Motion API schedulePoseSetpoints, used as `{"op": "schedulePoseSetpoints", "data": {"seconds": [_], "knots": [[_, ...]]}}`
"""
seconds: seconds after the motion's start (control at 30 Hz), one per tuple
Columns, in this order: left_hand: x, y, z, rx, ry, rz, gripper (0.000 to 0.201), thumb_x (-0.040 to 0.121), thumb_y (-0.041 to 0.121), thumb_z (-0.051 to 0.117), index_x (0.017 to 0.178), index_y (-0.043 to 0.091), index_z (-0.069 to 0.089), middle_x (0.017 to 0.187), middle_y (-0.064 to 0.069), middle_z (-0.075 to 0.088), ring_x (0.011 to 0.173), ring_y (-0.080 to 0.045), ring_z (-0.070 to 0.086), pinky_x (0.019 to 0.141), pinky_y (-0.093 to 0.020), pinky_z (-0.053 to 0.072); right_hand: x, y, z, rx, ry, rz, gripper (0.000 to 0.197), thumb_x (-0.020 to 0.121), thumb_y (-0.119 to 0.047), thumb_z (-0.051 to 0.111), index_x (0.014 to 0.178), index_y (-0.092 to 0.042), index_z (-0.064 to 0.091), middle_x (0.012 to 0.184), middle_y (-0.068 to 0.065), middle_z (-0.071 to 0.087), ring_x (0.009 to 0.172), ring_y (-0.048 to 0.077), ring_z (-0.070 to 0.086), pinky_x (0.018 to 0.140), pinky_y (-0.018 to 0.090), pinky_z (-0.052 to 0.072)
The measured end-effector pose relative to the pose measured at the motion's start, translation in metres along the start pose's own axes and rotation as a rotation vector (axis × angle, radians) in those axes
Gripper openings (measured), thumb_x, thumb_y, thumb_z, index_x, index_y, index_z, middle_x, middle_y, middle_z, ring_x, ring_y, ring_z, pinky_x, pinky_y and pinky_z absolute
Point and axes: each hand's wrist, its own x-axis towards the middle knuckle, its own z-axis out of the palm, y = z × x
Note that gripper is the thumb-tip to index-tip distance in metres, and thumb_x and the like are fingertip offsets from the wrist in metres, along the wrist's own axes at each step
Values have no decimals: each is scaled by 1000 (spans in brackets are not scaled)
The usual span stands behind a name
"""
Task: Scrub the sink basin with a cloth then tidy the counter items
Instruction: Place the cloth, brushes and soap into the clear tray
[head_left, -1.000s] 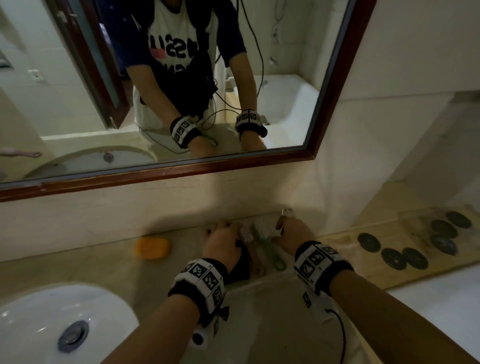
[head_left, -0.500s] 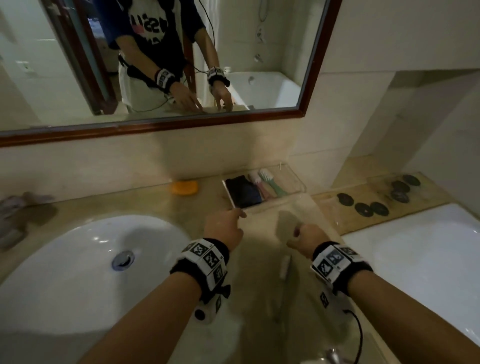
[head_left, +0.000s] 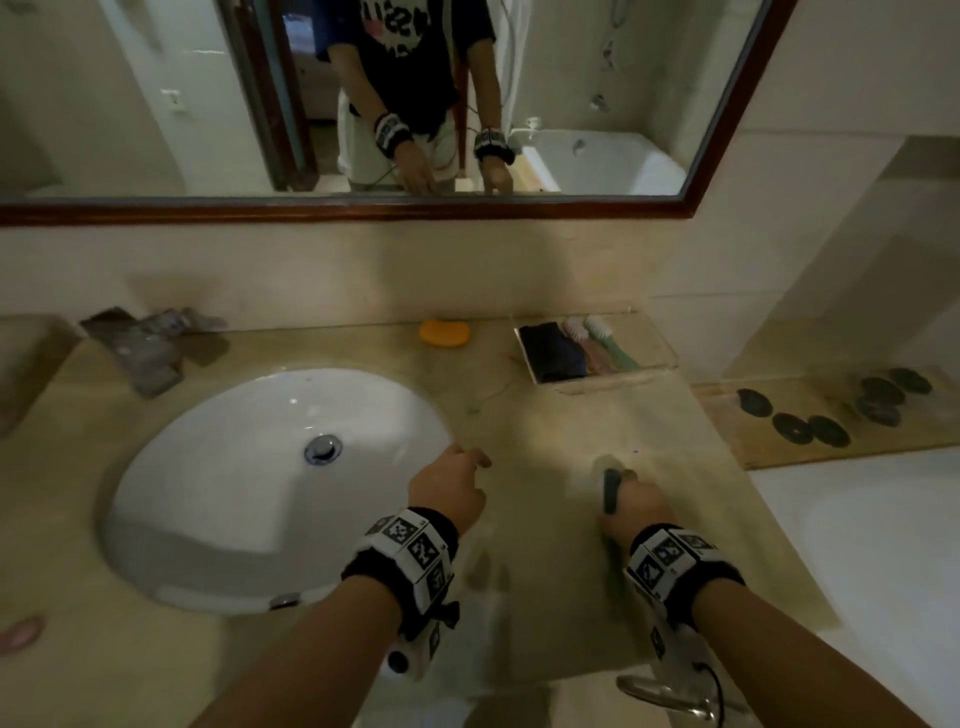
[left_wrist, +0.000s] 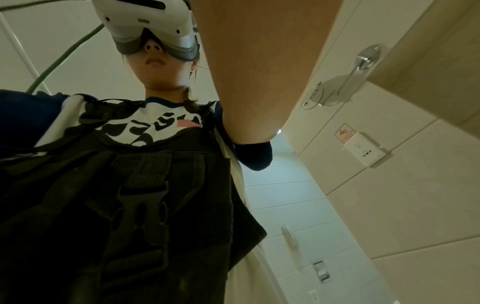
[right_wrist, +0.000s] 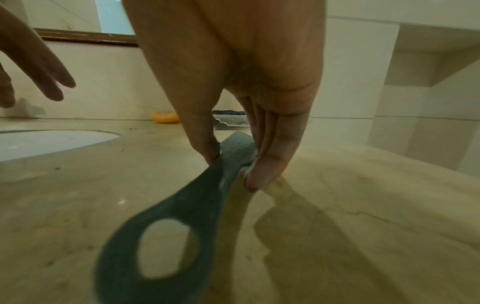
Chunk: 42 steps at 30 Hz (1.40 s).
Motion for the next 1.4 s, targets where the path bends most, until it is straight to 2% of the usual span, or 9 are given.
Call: {"op": "schedulePoseSetpoints", "data": {"seconds": [0.23,0.37,0.5,0.73,0.9,1.1,1.2,1.27,1.4], "knots": [[-25,-43,-12,-15,57,-158,43,90,15,51,131,27,50,135,-1,49,116,-23,57,95,-33,50,6,-31,1,59,59,-98,45,103,-29,24,122,3,49,118,24,63,110,34,60,91,33,46],[-43,-82,-32,-11,106,-225,43,90,15,52,132,26,50,137,-2,48,121,-23,55,101,-33,46,12,-78,3,8,77,-228,43,103,-30,27,130,-3,44,119,22,63,110,33,60,93,34,46],[-75,-151,-73,20,179,-355,44,89,13,52,132,25,51,136,-4,50,120,-24,55,101,-33,46,2,-134,12,-75,56,-369,33,94,-13,46,125,-2,51,123,20,59,114,32,58,94,34,46],[-135,-277,-109,142,84,-515,48,92,13,49,138,24,44,142,-4,46,128,-22,49,106,-31,42,-34,-245,41,-95,61,-560,27,95,-12,43,120,-5,48,110,19,64,99,33,62,69,27,35],[-174,-342,-117,420,-45,-539,44,96,35,45,139,28,42,142,-2,47,131,-23,44,106,-34,35,-68,-305,71,-38,63,-594,28,96,-11,41,122,-3,48,111,20,64,99,33,62,69,27,34],[-203,-384,-112,471,-62,-463,47,89,21,48,136,29,45,137,-1,50,131,-22,44,102,-32,35,-93,-339,85,-13,0,-598,39,93,-7,42,132,-9,42,117,19,63,105,33,61,73,28,37],[-204,-397,-111,494,41,-376,35,55,19,80,90,23,73,90,-5,72,92,-27,69,75,-35,53,-92,-352,90,4,-5,-598,33,90,-6,46,122,-9,50,114,17,65,104,33,61,79,32,43],[-199,-414,-105,493,71,-345,39,17,19,87,50,21,67,52,-1,64,52,-24,67,49,-26,50,-93,-358,95,19,-1,-599,30,89,-5,47,118,-8,54,109,15,65,102,33,62,82,33,46],[-190,-420,-108,549,100,-237,40,8,20,86,38,18,58,39,1,56,37,-19,59,45,-19,46,-93,-360,104,33,-7,-592,31,86,-4,45,115,-10,55,105,11,66,97,29,63,85,32,48]]}}
